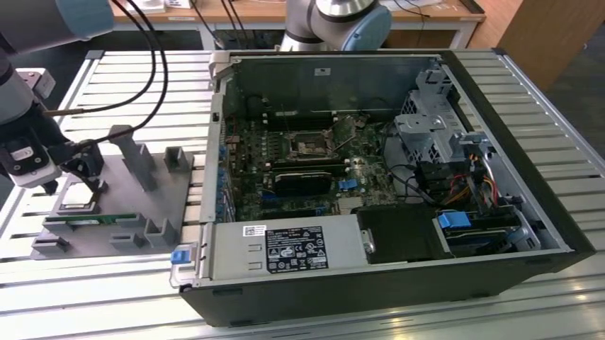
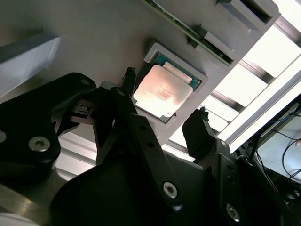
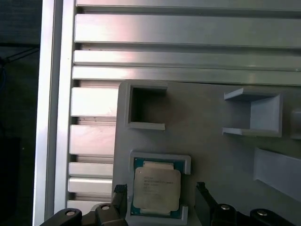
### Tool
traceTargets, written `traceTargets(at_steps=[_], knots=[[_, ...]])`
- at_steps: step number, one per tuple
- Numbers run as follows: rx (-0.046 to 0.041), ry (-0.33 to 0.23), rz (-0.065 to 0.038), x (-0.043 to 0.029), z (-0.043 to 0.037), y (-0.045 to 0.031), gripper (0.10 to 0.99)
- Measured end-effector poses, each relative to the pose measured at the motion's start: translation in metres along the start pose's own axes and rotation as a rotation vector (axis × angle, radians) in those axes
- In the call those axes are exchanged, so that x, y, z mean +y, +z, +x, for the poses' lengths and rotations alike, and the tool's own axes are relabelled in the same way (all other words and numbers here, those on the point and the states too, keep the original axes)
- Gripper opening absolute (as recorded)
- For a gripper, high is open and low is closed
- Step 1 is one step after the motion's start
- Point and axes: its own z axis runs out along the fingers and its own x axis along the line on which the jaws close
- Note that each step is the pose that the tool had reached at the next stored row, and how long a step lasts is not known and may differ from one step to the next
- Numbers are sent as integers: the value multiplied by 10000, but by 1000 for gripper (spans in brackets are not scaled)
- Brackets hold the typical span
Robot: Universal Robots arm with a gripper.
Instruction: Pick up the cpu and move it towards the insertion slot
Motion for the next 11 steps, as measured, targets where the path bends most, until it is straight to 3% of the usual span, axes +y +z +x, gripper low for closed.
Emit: traceTargets(at_steps=[11], knots=[[-4,135,7,2,11,144,678]])
